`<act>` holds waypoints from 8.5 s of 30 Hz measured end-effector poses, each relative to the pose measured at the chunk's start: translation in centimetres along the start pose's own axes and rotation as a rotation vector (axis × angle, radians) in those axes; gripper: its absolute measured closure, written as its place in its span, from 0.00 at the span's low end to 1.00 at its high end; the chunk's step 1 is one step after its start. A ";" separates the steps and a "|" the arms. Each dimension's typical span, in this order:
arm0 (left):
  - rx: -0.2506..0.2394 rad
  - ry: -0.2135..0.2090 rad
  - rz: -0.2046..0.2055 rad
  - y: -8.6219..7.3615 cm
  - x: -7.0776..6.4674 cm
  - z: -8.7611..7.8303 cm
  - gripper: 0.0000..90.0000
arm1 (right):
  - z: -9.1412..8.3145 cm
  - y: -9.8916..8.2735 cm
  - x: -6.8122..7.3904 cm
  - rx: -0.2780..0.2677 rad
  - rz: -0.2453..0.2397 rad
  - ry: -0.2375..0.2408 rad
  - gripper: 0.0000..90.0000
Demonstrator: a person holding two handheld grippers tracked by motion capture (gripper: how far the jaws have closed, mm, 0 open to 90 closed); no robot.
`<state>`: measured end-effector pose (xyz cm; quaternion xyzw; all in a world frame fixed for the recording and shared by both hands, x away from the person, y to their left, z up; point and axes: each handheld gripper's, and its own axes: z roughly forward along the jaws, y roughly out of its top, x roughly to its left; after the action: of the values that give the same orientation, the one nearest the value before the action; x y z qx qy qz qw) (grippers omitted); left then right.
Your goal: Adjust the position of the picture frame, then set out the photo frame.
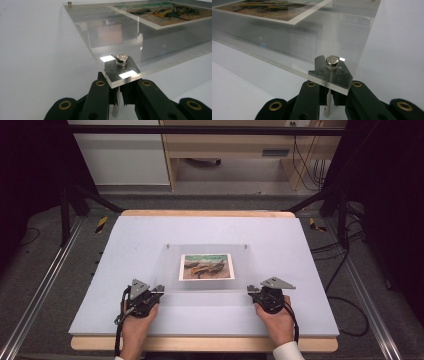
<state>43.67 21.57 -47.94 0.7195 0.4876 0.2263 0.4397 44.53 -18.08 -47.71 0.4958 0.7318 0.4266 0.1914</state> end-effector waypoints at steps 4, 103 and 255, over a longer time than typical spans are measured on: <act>-0.001 -0.001 0.001 0.0 0.0 0.0 0.93 | 0.0 0.0 0.0 0.001 0.009 0.006 0.94; 0.106 -0.314 -0.223 3.7 4.0 2.8 0.16 | 2.2 3.9 -2.9 0.101 0.233 0.258 0.13; -0.032 -0.163 -0.013 2.8 1.6 -3.6 0.59 | -4.6 1.1 0.5 -0.008 -0.081 0.086 0.55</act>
<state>43.06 24.11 -43.88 0.7253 0.4512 0.1721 0.4906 41.72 -19.41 -44.15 0.4461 0.7571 0.4425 0.1791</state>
